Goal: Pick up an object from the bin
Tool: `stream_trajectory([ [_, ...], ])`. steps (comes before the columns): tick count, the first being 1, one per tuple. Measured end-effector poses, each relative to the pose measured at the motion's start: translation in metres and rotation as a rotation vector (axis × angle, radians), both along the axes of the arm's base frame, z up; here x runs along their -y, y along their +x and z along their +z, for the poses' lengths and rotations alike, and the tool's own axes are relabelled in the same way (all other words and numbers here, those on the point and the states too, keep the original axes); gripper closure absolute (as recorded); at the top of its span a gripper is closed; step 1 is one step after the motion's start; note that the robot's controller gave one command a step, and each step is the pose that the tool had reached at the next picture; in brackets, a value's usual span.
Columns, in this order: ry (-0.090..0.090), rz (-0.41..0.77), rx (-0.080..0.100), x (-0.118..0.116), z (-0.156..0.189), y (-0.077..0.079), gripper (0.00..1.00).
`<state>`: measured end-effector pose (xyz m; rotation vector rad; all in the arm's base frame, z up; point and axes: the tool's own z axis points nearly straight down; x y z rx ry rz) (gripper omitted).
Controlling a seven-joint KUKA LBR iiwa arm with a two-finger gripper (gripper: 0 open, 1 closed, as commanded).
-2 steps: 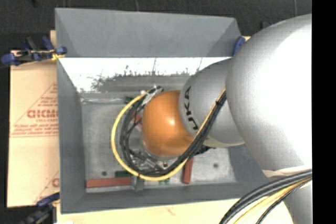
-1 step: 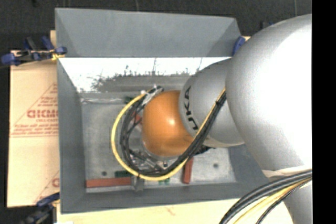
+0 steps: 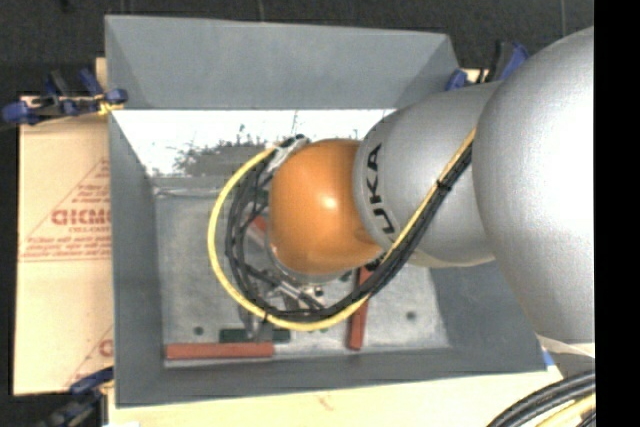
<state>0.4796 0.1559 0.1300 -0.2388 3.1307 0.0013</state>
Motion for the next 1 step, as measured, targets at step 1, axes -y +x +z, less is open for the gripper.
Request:
stream_trajectory([
  [1,0.000,-0.002,0.000,-0.0001,0.0000,-0.0001,0.00],
])
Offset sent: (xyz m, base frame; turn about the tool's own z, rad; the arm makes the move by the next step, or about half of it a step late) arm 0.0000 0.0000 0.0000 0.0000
